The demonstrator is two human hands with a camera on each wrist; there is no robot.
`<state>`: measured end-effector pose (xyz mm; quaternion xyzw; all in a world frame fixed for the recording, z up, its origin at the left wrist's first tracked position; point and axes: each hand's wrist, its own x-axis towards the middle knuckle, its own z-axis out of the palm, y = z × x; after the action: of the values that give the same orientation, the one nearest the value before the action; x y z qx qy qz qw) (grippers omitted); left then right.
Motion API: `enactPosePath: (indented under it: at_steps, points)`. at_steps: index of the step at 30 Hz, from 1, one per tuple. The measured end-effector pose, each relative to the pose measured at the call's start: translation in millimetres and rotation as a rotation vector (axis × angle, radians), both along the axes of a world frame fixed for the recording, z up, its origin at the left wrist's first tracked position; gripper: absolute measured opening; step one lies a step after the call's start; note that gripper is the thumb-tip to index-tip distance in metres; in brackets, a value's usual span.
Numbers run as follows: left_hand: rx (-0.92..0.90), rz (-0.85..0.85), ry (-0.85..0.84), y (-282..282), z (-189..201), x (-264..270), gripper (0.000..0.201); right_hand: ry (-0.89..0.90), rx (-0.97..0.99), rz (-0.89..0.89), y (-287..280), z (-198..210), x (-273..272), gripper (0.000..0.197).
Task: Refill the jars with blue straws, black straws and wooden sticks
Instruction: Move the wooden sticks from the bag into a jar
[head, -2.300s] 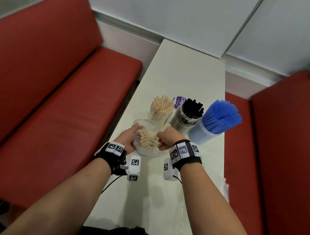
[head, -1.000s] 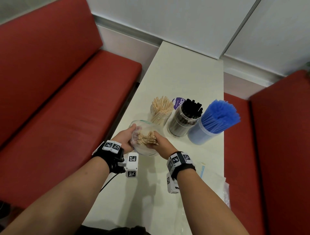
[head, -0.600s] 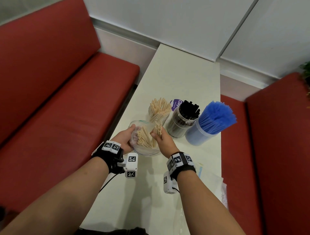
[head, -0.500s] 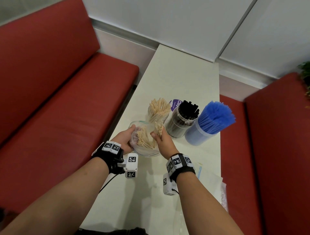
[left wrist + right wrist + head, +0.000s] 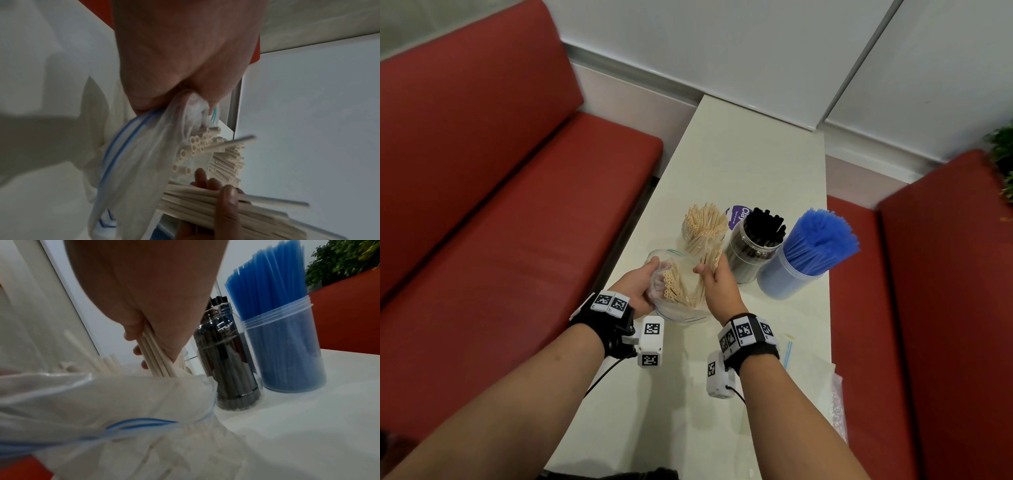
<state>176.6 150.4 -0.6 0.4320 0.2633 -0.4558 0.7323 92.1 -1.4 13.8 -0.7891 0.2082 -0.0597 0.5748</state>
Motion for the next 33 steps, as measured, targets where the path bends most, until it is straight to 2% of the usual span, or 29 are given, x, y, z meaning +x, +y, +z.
enactPosePath:
  at_steps: [3,8,13,16,19,22,26,30,33]
  points:
    - [-0.017,-0.007,0.001,-0.2,3.8,-0.7,0.035,-0.04,-0.026,-0.027,-0.2,2.1,3.6,0.016]
    - [0.036,-0.013,-0.033,-1.8,-3.1,-0.6,0.033,-0.033,-0.025,-0.059,4.7,9.2,2.3,0.02]
    - [0.021,0.005,0.013,-1.7,-5.6,1.7,0.033,-0.161,-0.054,-0.074,-12.4,71.2,29.2,0.025]
    - [0.016,0.006,0.019,-3.3,-6.0,1.8,0.033,-0.365,-0.018,-0.13,-26.7,120.6,47.7,0.008]
    - [0.017,0.003,0.012,-4.0,-6.0,1.6,0.035,-0.538,-0.05,-0.247,-40.5,150.8,68.8,0.01]
    - [0.011,0.005,0.014,-3.1,-7.0,2.1,0.035,-0.549,-0.062,-0.282,-45.4,149.2,87.2,0.01]
    - [0.007,-0.003,0.008,-1.3,-5.4,3.4,0.032,-0.483,-0.062,-0.318,-47.3,123.4,101.8,0.011]
    - [0.007,-0.01,0.017,-0.7,-5.1,4.3,0.032,-0.431,-0.052,-0.349,-47.3,102.3,105.1,0.013]
    - [0.022,-0.009,0.002,-1.0,-6.3,7.5,0.031,-0.43,-0.022,-0.368,-47.4,101.4,107.3,0.01]
